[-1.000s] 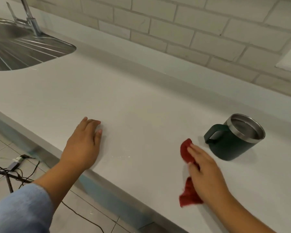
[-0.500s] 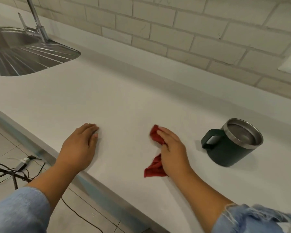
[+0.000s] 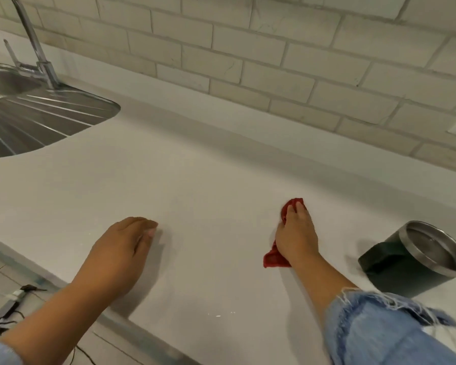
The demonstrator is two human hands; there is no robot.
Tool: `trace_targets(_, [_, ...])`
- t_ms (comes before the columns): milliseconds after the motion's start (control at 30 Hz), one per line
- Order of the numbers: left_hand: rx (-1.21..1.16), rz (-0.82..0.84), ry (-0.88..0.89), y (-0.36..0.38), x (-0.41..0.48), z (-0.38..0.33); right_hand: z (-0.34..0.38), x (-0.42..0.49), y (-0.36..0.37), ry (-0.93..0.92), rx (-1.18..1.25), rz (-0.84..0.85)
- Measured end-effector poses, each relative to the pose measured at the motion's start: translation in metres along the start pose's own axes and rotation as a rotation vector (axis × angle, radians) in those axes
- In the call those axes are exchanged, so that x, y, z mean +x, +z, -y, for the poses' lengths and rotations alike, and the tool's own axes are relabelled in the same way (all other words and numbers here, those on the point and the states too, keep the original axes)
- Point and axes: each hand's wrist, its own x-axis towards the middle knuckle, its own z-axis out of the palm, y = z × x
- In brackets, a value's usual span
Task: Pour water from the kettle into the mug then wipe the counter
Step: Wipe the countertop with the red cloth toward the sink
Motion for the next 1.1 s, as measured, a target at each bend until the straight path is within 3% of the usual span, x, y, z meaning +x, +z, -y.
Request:
trace_targets(133, [0.043,-0.008,-0.034,-0.021,0.038,0.049,0.063,0.010,0.028,-0.185,0.146,0.076])
trace_targets(200, [0.094,0.046,-0.056,-0.028,0.053,0.069,0.083,0.003,0.037,-0.253,0.376,0.112])
trace_targets(267, [0.119,0.091,-0.038,-0.030,0.063,0.081,0.087,0.000,0.032,-0.198,0.629,0.060])
trace_targets(367, [0.109,0.085,0.020,-0.028,0.068,0.087,0.062,0.013,0.004,0.012,0.792,-0.261])
trace_targets(467, [0.096,0.078,0.041,-0.027,0.067,0.088,0.029,0.031,-0.026,0.442,1.056,-0.515])
trace_targets(500, [0.088,0.076,0.041,-0.027,0.067,0.088,0.016,0.036,-0.033,0.591,1.087,-0.482])
trace_targets(533, [0.079,0.073,0.039,-0.028,0.067,0.088,0.007,0.038,-0.039,0.684,0.957,-0.403])
trace_targets(567, [0.070,0.072,0.033,-0.028,0.068,0.088,-0.004,0.044,-0.039,0.675,0.535,-0.232])
trace_targets(600, [0.062,0.073,0.026,-0.028,0.068,0.088,-0.013,0.047,-0.037,0.612,0.084,-0.036])
trace_targets(633, [0.056,0.072,0.019,-0.028,0.068,0.088,-0.022,0.053,-0.033,0.571,-0.278,0.051])
trace_targets(700, [0.037,0.055,0.012,-0.028,0.068,0.088,-0.028,0.067,-0.029,0.455,-0.579,0.144])
trace_targets(867, [0.050,0.053,0.026,-0.027,0.069,0.089,0.024,0.106,-0.001,0.104,-0.227,-0.050])
trace_targets(933, [0.070,0.058,0.036,-0.026,0.070,0.089,0.059,0.108,0.017,-0.057,-0.044,-0.033])
trace_targets(1033, [0.091,0.063,0.040,-0.026,0.071,0.090,0.100,0.091,0.037,-0.374,0.064,0.048])
trace_targets(1100, [0.092,0.060,0.038,-0.026,0.071,0.090,0.115,0.075,0.043,-0.491,0.147,0.122])
